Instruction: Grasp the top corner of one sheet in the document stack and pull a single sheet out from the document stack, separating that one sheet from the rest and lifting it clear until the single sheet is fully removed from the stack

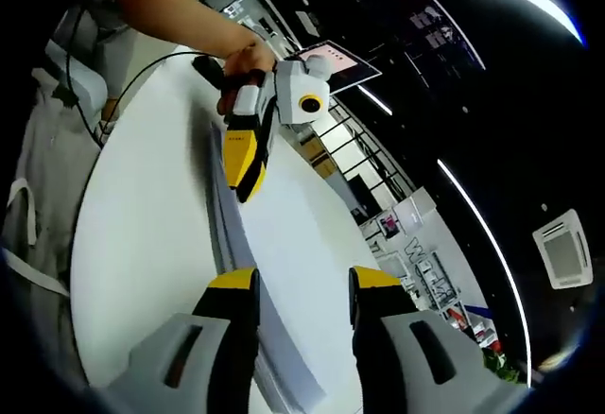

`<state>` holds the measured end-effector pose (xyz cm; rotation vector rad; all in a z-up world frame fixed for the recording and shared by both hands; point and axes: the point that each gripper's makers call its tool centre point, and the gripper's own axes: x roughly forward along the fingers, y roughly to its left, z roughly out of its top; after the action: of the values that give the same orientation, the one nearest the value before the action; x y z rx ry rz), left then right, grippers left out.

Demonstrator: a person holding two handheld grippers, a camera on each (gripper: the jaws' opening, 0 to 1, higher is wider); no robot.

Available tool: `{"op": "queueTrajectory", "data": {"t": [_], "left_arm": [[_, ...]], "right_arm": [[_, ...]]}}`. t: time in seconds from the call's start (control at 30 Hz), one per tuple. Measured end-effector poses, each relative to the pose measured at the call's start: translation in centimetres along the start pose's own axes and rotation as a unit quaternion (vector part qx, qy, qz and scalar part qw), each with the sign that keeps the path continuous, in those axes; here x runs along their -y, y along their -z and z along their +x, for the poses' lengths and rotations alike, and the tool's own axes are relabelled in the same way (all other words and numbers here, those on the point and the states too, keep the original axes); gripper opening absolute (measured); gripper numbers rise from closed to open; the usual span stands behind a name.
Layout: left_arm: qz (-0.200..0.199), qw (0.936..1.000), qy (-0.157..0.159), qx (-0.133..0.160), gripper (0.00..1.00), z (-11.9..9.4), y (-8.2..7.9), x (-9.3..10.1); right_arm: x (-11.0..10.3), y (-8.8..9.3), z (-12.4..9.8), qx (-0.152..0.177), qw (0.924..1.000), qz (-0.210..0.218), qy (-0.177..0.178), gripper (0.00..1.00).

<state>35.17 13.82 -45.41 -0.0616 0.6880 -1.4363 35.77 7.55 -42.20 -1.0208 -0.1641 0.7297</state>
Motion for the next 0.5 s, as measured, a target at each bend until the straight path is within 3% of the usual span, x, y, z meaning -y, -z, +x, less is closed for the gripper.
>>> {"op": "queueTrajectory", "data": {"t": [0.1, 0.3, 0.5], "left_arm": [[0.0, 1.0, 0.001, -0.002, 0.17, 0.0, 0.1, 0.0], [0.003, 1.0, 0.001, 0.001, 0.17, -0.1, 0.1, 0.0], [0.008, 1.0, -0.002, 0.002, 0.17, -0.1, 0.2, 0.1]], "right_arm": [[-0.6, 0.1, 0.6, -0.001, 1.0, -0.003, -0.009, 0.34], [-0.7, 0.1, 1.3, -0.011, 0.998, -0.062, 0.001, 0.3], [-1.7, 0.4, 1.7, -0.018, 0.9962, -0.085, -0.012, 0.18]]}}
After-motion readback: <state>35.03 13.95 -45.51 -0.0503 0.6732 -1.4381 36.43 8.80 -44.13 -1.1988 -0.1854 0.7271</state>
